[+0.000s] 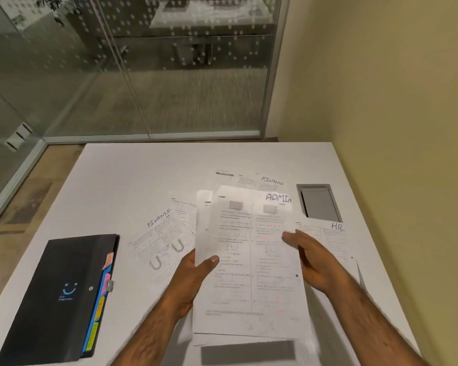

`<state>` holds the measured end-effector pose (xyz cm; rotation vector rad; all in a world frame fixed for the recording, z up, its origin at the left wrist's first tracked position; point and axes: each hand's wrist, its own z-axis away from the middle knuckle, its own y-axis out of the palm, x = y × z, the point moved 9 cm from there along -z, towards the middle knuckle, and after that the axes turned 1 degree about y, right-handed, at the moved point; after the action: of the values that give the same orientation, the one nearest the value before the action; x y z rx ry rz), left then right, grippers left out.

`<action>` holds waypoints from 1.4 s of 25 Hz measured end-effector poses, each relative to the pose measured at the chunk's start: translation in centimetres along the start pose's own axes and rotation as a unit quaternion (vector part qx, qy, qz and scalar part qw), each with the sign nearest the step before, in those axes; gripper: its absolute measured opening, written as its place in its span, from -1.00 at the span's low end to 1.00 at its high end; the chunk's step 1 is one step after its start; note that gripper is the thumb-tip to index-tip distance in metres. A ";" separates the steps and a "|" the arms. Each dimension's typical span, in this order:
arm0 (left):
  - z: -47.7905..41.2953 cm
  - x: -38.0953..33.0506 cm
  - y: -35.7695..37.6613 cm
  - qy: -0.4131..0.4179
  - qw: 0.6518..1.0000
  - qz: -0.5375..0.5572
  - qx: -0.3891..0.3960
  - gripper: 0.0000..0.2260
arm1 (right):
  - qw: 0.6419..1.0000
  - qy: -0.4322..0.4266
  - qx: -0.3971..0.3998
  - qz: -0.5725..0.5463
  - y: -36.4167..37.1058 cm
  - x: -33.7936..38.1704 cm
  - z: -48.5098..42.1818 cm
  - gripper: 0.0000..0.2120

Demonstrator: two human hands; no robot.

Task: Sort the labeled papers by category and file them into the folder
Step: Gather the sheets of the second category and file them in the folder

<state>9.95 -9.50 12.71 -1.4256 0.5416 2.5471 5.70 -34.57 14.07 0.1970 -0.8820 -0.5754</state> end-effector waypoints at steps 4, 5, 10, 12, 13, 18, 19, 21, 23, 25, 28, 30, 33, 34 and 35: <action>-0.1 -1.4 0.3 0.039 0.998 -0.039 0.001 -0.69 | 0.979 -0.068 -0.009 0.193 0.7 0.0 1.0 -0.65; 0.0 -1.8 0.3 0.053 0.997 -0.051 -0.010 -0.69 | 0.970 -0.105 -0.045 0.216 0.8 0.5 1.3 -0.66; 0.0 -2.4 -0.3 0.108 0.989 -0.070 -0.067 -0.71 | 0.942 -0.183 -0.122 0.253 0.5 -0.4 1.4 -0.78; 0.2 -2.1 -0.5 0.116 0.988 -0.084 -0.062 -0.73 | 0.938 -0.190 -0.117 0.264 0.3 -1.1 1.5 -0.72; 0.3 -2.0 -0.5 0.123 0.985 -0.104 -0.060 -0.73 | 0.936 -0.194 -0.111 0.272 0.3 -1.4 1.6 -0.67; 0.9 -0.9 -0.5 0.138 0.973 -0.171 -0.071 -0.76 | 0.923 -0.190 -0.137 0.304 -0.5 -3.5 1.1 -0.71; 0.9 -1.0 -0.5 0.144 0.971 -0.177 -0.069 -0.75 | 0.921 -0.195 -0.155 0.300 -0.7 -3.6 1.2 -0.70; 1.0 -1.3 -0.5 0.154 0.972 -0.168 -0.061 -0.77 | 0.920 -0.197 -0.166 0.296 -0.9 -3.7 1.2 -0.64; 1.0 -1.1 -0.8 0.153 0.975 -0.152 -0.057 -0.78 | 0.912 -0.195 -0.153 0.327 -0.5 -4.0 0.9 -0.62; 0.6 0.0 -1.2 0.134 0.975 -0.164 -0.064 -0.79 | 0.903 -0.179 -0.153 0.359 -0.6 -4.8 0.3 -0.61; 0.1 0.7 -1.5 0.128 0.972 -0.186 -0.070 -0.93 | 0.901 -0.174 -0.184 0.353 -1.1 -5.4 -0.1 -0.65; -0.4 0.3 -1.7 0.142 0.967 -0.203 -0.065 -0.85 | 0.906 -0.181 -0.195 0.329 -1.1 -5.1 0.0 -0.69; -0.6 1.0 -2.1 0.127 0.968 -0.202 -0.075 -0.84 | 0.902 -0.175 -0.181 0.351 -1.0 -5.7 -0.3 -0.69; -0.6 1.3 -2.2 0.120 0.970 -0.193 -0.082 -0.81 | 0.896 -0.168 -0.181 0.370 -1.1 -6.2 -0.6 -0.68; -0.5 1.5 -2.3 0.115 0.968 -0.202 -0.095 -0.80 | 0.891 -0.164 -0.185 0.381 -1.2 -6.4 -0.6 -0.68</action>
<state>10.31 -7.63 10.68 -1.7040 0.0221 2.1709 2.53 -32.12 8.89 -0.5980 -1.0661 -0.0205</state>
